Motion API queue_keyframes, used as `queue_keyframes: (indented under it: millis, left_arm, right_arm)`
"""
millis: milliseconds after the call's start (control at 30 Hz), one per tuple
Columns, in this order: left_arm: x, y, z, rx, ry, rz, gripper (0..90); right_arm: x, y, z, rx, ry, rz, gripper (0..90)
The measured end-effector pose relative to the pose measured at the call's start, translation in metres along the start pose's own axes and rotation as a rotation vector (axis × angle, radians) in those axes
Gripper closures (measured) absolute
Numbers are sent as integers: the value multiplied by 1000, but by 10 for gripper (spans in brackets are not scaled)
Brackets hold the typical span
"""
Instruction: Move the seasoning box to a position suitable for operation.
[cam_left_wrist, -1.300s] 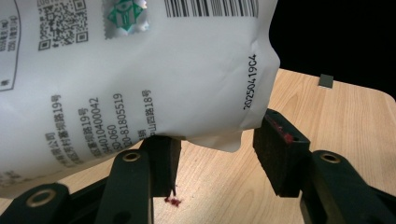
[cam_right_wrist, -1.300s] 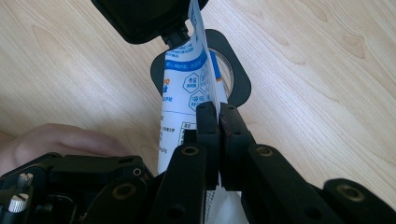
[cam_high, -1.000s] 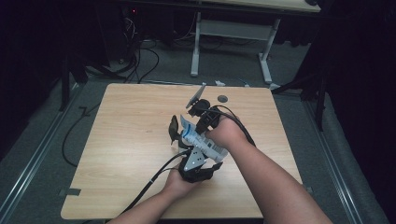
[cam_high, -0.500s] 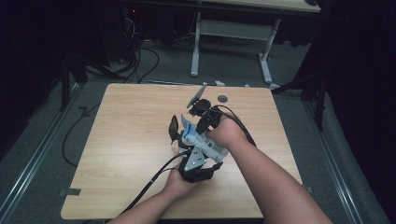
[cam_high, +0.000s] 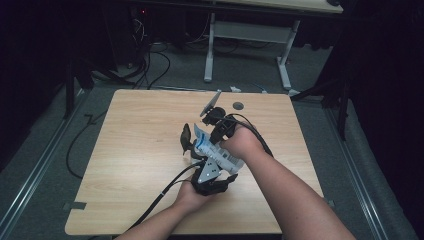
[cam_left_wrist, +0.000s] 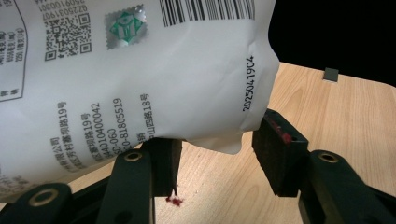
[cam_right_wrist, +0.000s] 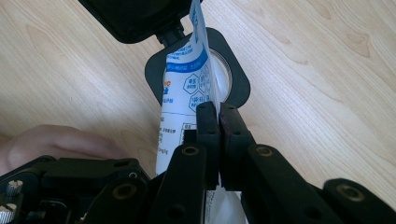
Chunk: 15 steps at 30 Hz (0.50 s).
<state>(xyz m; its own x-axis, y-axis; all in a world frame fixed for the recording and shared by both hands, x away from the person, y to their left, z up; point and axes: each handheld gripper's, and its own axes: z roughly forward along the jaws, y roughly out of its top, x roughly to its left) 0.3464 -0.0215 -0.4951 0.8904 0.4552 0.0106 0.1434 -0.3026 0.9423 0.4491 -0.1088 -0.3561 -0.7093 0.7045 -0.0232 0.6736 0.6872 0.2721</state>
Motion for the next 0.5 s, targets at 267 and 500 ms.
queue_keyframes:
  millis: [267, 500]
  left_arm:
    - [-1, 2, 1, -12, 0, -5, 534]
    - [-1, 3, 0, -16, 3, -8, 535]
  right_arm:
    - [0, 0, -2, 4, -1, 9, 887]
    - [-1, 1, -3, -4, 4, 0, 887]
